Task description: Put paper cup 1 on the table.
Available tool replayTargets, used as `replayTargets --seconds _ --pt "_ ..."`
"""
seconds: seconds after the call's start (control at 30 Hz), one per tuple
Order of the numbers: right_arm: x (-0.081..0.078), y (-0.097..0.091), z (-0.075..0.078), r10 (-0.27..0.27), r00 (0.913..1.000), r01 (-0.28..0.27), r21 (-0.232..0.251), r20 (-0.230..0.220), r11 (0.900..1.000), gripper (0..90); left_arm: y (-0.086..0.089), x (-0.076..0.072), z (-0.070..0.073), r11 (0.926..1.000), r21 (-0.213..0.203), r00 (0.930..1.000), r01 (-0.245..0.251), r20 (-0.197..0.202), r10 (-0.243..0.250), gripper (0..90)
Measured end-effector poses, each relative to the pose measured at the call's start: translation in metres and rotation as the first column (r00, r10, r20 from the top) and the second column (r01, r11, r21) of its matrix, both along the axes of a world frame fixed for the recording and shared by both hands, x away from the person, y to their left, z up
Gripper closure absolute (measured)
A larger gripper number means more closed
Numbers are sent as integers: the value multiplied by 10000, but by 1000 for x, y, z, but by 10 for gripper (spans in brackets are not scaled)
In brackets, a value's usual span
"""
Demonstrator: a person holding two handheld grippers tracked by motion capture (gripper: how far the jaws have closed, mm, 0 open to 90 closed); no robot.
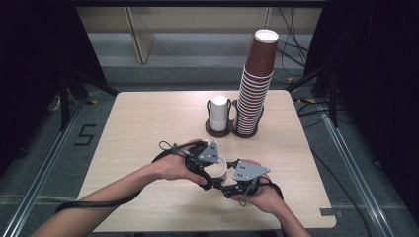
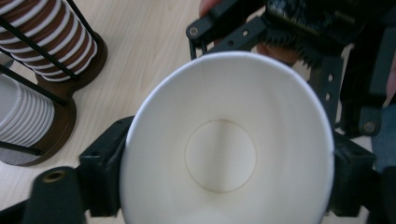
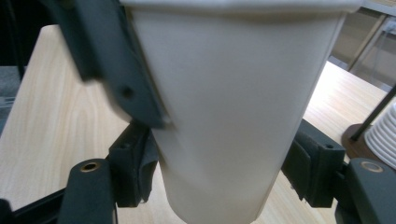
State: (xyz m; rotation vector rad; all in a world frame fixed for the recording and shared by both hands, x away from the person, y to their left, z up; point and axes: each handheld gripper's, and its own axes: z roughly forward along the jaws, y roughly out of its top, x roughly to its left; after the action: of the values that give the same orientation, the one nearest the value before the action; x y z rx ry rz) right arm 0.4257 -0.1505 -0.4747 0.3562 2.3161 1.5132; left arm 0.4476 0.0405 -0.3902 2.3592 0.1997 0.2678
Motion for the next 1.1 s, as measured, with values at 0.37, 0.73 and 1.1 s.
replayTargets --seconds 0.37,0.73,1.1 --pt "3 -4 -7 -565 9983 571 504 -120 9971 334 22 -8 -8 9688 -2195 9931 -1154 -41 1174 135" --pt "2 -6 -6 -650 9972 677 764 -366 9948 335 31 -7 -15 9524 -2780 9922 -1250 -389 1188 0" --pt "-1 -1 -4 -579 9971 633 1160 -492 9912 335 25 -1 -29 9188 -3598 9856 -1624 -1039 1335 0"
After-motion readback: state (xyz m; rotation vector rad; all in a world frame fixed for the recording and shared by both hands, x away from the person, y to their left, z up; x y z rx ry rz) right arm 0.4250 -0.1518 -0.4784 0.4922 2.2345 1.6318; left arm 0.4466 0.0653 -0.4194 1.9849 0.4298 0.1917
